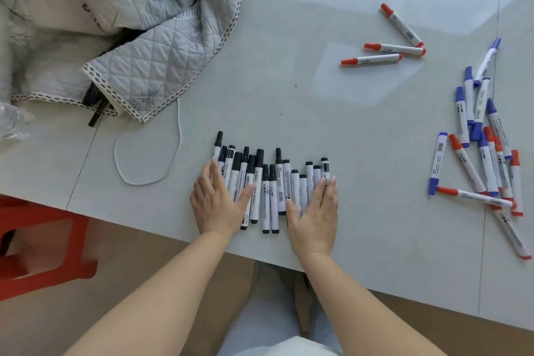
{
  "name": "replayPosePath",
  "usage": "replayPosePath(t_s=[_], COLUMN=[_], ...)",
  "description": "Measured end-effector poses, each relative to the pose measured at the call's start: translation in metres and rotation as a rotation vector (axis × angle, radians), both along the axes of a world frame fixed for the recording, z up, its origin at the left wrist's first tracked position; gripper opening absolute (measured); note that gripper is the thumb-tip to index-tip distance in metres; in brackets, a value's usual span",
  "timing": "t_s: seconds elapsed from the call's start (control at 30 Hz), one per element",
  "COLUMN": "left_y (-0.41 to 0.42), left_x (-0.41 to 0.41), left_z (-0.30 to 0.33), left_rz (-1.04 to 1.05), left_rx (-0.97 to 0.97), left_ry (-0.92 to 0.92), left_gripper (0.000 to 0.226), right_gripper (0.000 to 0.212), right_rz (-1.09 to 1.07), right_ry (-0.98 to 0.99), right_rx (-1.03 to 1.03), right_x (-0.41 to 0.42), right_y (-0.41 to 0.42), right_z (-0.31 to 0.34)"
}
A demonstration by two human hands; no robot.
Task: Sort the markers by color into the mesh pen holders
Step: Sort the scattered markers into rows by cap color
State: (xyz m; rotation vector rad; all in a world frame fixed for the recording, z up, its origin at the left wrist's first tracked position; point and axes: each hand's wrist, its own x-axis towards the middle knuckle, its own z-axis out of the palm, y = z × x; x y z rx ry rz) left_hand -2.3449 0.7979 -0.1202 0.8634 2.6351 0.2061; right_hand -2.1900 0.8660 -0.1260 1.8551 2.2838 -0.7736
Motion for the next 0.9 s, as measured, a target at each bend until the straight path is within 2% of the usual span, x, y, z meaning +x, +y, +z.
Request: replayPosePath(t_s=[0.1, 0.5, 0.63, 0.77, 0.9], left_y=[-0.002, 0.004, 0.015, 0.042, 0.086], left_x=[0.002, -0.008, -0.003, 0.020, 0.059], left_z=[-0.003, -0.002, 0.012, 0.035, 0.053], left_rz=[-0.035, -0.047, -0.082, -0.214, -0.372], left_rx=[-0.026, -0.013, 0.011, 0.144, 0.254], left_ry=[0.013, 0.003, 0.032, 0.066, -0.014], left_gripper=[0.104, 0.100, 0.091, 0.068, 0.062], right_gripper=[0.087, 0.087, 0.076, 0.060, 0.048], right_rz=[-0.033, -0.082, -0.109, -0.192, -0.310], right_ry=[-0.030, -0.026, 0.092, 0.215, 0.192], right_rx=[-0.010, -0.012, -0.020, -0.004, 0.032], right_x=[-0.012, -0.024, -0.011, 0.019, 0.076], right_y=[-0.010, -0.013, -0.003, 0.022, 0.055], right_z=[0.000, 0.003, 0.015, 0.034, 0.047])
